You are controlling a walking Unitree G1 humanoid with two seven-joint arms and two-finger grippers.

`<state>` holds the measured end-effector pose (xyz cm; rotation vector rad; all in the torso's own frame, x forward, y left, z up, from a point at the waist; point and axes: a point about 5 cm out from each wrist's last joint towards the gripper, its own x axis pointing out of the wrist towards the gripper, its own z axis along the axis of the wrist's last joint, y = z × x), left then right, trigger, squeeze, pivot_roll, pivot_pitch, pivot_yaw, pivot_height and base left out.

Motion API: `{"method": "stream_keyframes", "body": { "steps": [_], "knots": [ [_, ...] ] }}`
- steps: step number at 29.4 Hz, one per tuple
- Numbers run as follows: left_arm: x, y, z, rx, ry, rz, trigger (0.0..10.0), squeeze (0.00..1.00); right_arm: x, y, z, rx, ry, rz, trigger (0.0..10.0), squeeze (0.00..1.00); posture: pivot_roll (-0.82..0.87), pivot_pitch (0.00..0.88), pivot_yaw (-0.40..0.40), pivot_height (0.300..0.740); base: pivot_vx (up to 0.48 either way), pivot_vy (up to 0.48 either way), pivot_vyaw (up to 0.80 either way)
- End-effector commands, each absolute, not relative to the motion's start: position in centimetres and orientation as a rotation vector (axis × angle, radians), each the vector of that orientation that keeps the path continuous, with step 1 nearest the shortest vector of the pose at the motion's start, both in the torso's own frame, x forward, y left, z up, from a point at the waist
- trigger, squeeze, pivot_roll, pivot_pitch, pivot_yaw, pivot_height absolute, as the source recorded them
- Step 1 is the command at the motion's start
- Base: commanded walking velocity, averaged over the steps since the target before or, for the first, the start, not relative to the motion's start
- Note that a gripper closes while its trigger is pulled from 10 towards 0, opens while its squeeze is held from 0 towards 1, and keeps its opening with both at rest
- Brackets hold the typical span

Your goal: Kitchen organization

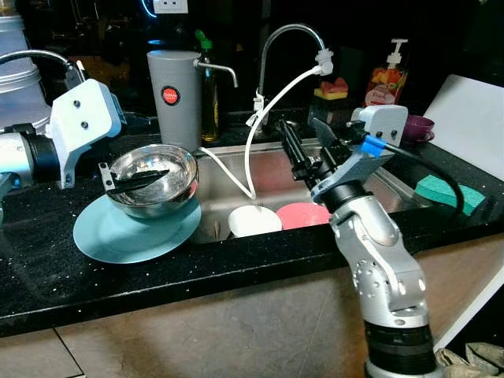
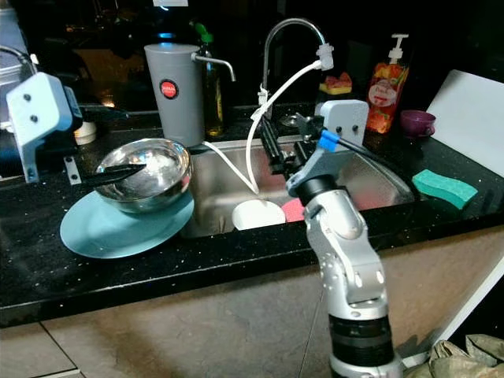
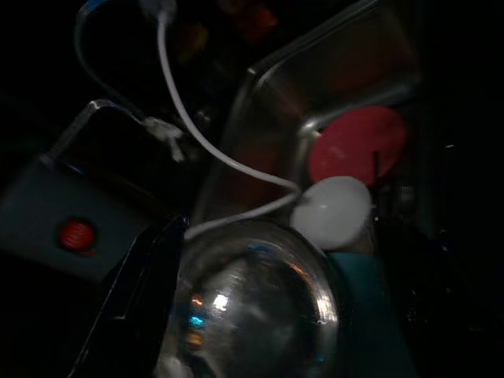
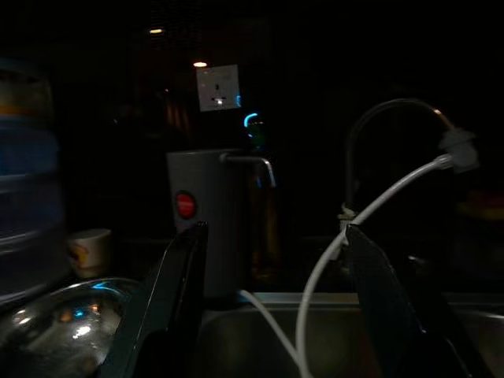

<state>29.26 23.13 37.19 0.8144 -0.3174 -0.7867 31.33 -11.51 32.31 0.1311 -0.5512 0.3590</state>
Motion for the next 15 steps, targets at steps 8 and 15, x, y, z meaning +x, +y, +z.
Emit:
{"method": "stream_keyframes", "body": {
  "steps": [8,15],
  "knots": [
    [30.4,24.9,36.0,0.757,-0.172,-0.857,10.0,0.00,30.9,-11.8,32.1,0.121,-0.553,0.321,10.0,0.00,0.14,0.065,0.002,0.740,0.000,0.000,0.00],
    [33.9,23.9,34.7,0.808,-0.076,-0.898,10.0,0.00,30.8,-12.1,31.4,0.116,-0.532,0.270,10.0,0.00,0.10,0.061,0.047,0.740,0.000,0.000,0.00]
  ]
}}
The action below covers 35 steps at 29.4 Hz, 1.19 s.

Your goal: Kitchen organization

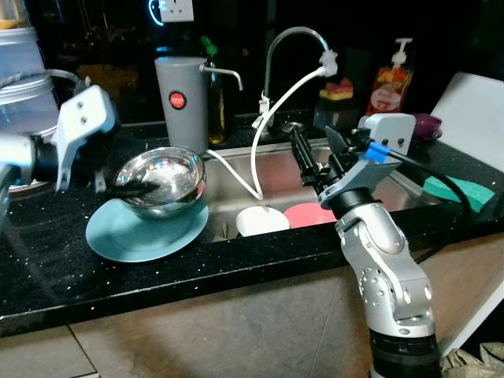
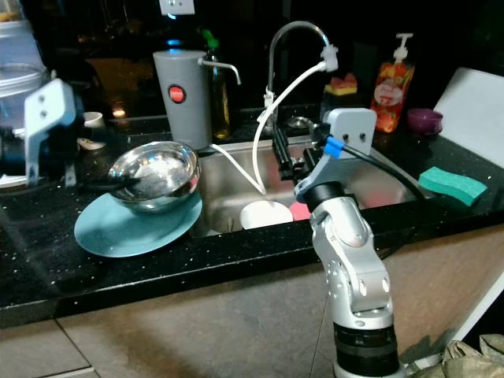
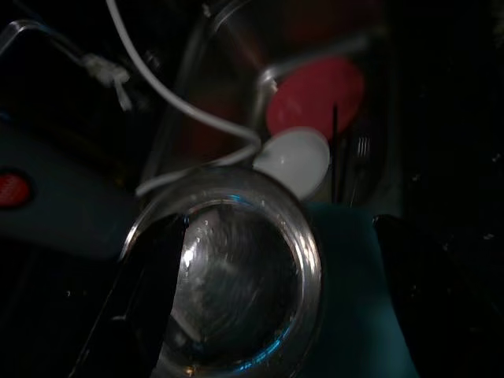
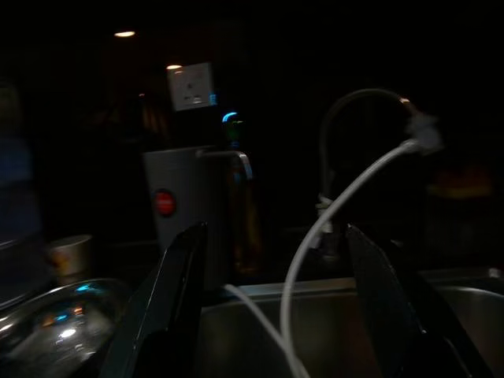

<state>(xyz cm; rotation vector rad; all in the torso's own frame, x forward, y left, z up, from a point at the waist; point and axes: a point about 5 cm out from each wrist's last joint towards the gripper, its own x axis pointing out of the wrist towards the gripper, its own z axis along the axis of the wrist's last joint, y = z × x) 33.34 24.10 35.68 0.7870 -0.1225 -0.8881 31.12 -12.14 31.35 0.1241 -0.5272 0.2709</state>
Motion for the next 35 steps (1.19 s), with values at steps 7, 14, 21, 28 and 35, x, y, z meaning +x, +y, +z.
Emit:
{"method": "stream_keyframes", "body": {
  "steps": [7,14,21,28,35],
  "knots": [
    [36.6,22.7,31.2,0.930,0.074,-0.910,10.0,0.00,30.7,-12.5,31.2,0.107,-0.523,0.252,10.0,0.00,0.08,0.056,0.051,0.740,0.000,0.000,0.00],
    [38.1,22.7,28.5,1.038,0.154,-0.830,10.0,0.00,30.5,-12.6,31.1,0.100,-0.517,0.246,10.0,0.00,0.06,0.059,0.036,0.740,0.000,0.000,0.00],
    [38.0,23.6,25.1,1.056,0.249,-0.819,0.0,0.00,30.6,-12.2,31.0,0.095,-0.501,0.271,10.0,0.00,0.05,0.059,0.003,0.740,0.000,0.000,0.00],
    [38.2,23.7,24.2,1.133,0.185,-0.743,0.0,0.00,30.9,-11.8,31.1,0.096,-0.491,0.297,10.0,0.00,0.06,0.058,-0.026,0.740,0.000,0.000,0.00],
    [38.0,22.6,26.0,1.256,-0.127,-0.550,0.0,0.00,31.4,-11.1,31.0,0.112,-0.484,0.329,10.0,0.00,0.09,0.045,-0.037,0.740,0.000,0.000,0.00]
  ]
}}
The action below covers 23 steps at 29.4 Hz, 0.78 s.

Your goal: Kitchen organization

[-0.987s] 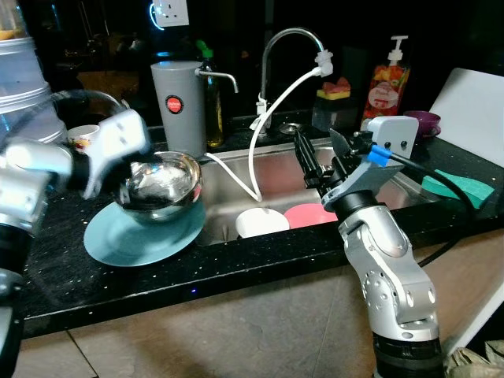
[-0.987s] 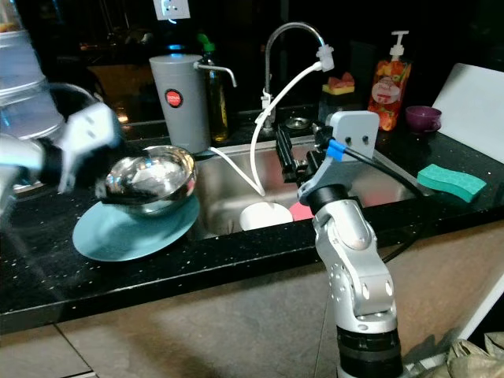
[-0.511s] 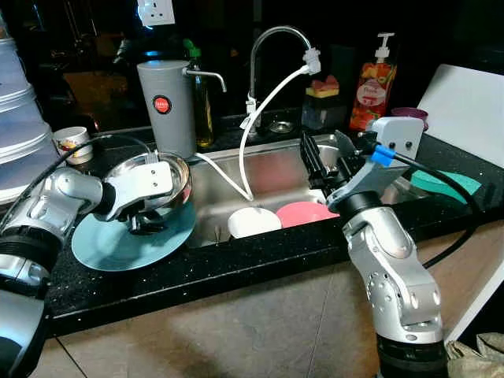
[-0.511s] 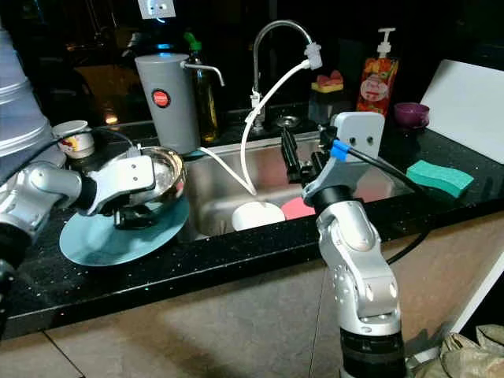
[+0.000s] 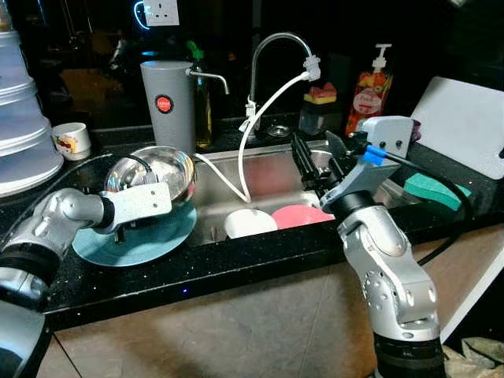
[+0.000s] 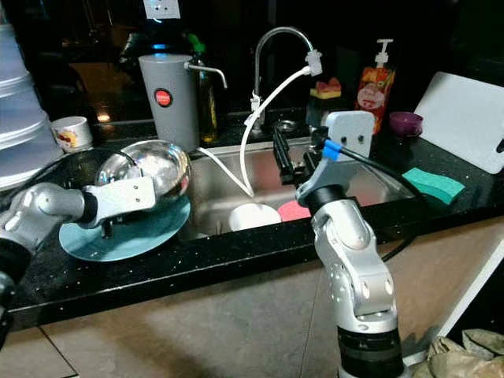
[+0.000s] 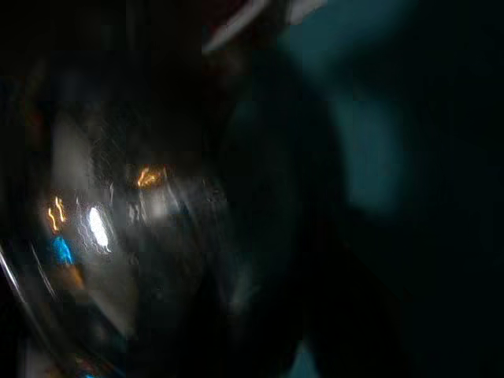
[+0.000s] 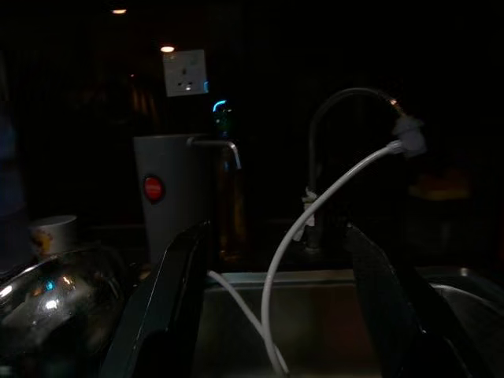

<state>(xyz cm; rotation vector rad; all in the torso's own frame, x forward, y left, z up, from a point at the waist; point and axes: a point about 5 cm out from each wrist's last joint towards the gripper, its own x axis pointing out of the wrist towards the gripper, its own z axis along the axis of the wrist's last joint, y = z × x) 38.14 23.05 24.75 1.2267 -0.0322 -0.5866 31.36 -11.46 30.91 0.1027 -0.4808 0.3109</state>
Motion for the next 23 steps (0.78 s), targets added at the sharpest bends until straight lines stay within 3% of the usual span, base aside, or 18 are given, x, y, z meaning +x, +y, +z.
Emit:
{"method": "stream_keyframes", "body": {
  "steps": [1,9,10,12,13,14,15,20,23],
  "knots": [
    [37.9,22.6,26.0,1.260,-0.140,-0.551,0.0,0.00,31.4,-11.0,31.0,0.113,-0.485,0.329,10.0,0.00,0.09,0.045,-0.037,0.740,0.000,0.000,0.00],
    [37.2,21.2,26.8,1.297,-0.289,-0.463,0.0,0.00,31.5,-11.0,30.9,0.135,-0.481,0.324,10.0,0.00,0.11,0.066,-0.051,0.740,0.000,0.000,0.00],
    [36.9,20.8,26.9,1.315,-0.322,-0.440,6.3,0.00,31.5,-11.0,30.8,0.139,-0.475,0.324,10.0,0.00,0.11,0.070,-0.060,0.740,0.000,0.000,0.00],
    [36.9,20.8,26.9,1.315,-0.322,-0.440,6.3,0.00,31.5,-11.0,30.8,0.139,-0.475,0.324,10.0,0.00,0.11,0.070,-0.060,0.740,0.000,0.000,0.00],
    [36.6,20.5,27.0,1.326,-0.348,-0.419,8.7,0.00,31.6,-11.1,30.8,0.140,-0.470,0.325,10.0,0.00,0.11,0.072,-0.064,0.740,0.000,0.000,0.00],
    [36.6,20.5,27.0,1.326,-0.348,-0.419,8.7,0.00,31.6,-11.1,30.8,0.140,-0.470,0.325,10.0,0.00,0.11,0.072,-0.064,0.740,0.000,0.000,0.00],
    [36.4,19.8,27.3,1.328,-0.402,-0.372,10.0,0.00,31.7,-11.0,30.8,0.146,-0.467,0.325,10.0,0.00,0.11,0.080,-0.073,0.740,0.000,0.000,0.00],
    [35.9,17.3,28.0,1.293,-0.549,-0.238,10.0,0.00,32.4,-10.2,31.7,0.129,-0.484,0.302,10.0,0.00,0.12,0.086,-0.075,0.740,0.000,0.000,0.00],
    [35.8,16.5,27.7,1.303,-0.567,-0.252,10.0,0.00,32.4,-9.8,32.1,0.105,-0.496,0.306,10.0,0.00,0.12,0.087,-0.079,0.740,0.000,0.000,0.00]
  ]
}}
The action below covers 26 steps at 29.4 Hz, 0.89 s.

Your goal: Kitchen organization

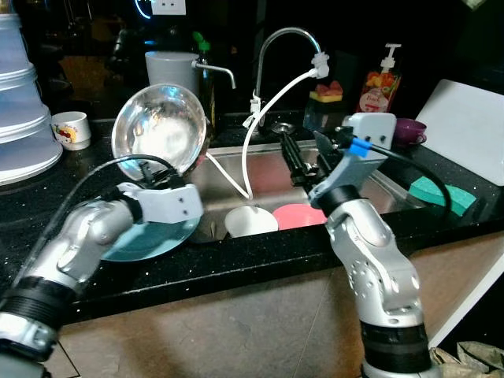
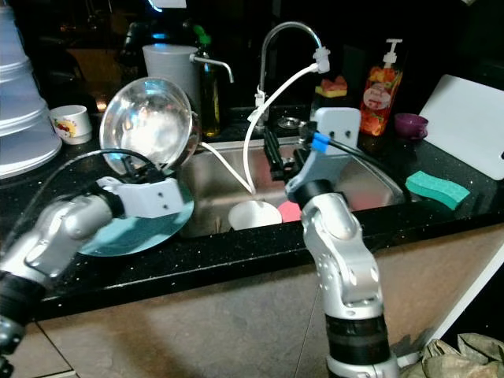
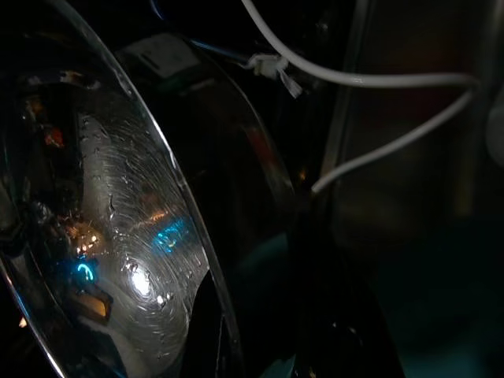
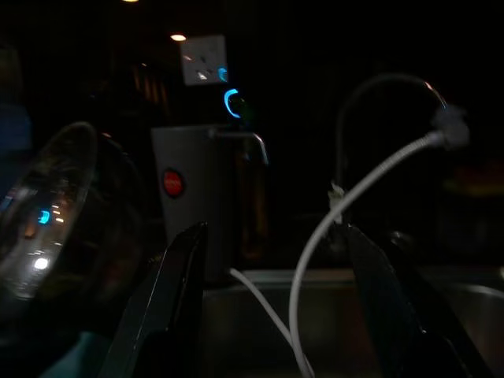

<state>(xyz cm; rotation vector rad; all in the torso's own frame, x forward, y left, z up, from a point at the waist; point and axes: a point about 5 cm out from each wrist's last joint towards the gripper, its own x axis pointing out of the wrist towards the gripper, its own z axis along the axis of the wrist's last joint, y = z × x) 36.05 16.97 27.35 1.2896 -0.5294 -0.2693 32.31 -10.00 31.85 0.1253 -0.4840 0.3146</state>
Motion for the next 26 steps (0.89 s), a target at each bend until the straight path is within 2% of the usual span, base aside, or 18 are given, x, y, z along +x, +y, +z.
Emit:
{"method": "stream_keyframes", "body": {
  "steps": [1,2,6,11,13,17,26],
  "knots": [
    [35.8,16.5,27.7,1.303,-0.567,-0.252,10.0,0.00,32.4,-9.8,32.1,0.105,-0.496,0.306,10.0,0.00,0.12,0.087,-0.079,0.740,0.000,0.000,0.00],
    [35.8,15.3,27.1,1.320,-0.592,-0.275,10.0,0.00,32.3,-9.1,32.8,0.061,-0.522,0.316,10.0,0.00,0.11,0.084,-0.076,0.740,0.000,0.000,0.00],
    [35.8,14.8,26.9,1.325,-0.602,-0.280,10.0,0.00,32.4,-8.8,33.1,0.047,-0.529,0.319,10.0,0.00,0.11,0.084,-0.076,0.740,0.000,0.000,0.00],
    [36.8,11.7,26.6,1.315,-0.650,-0.299,10.0,0.00,33.3,-7.8,35.1,0.003,-0.551,0.296,10.0,0.00,0.07,0.074,-0.089,0.740,0.000,0.000,0.00],
    [36.8,11.7,26.6,1.315,-0.650,-0.299,10.0,0.00,33.3,-7.8,35.1,0.003,-0.551,0.296,10.0,0.00,0.07,0.074,-0.089,0.740,0.000,0.000,0.00],
    [37.3,8.7,26.7,1.339,-0.720,-0.342,10.0,0.00,34.7,-6.1,35.2,-0.049,-0.494,0.304,10.0,0.00,0.04,0.062,-0.072,0.740,0.000,0.000,0.00],
    [37.0,7.3,26.4,1.342,-0.762,-0.368,10.0,0.00,36.0,-6.7,33.5,-0.084,-0.385,0.224,10.0,0.00,0.04,0.058,-0.073,0.740,0.000,0.000,0.00]
  ]
}}
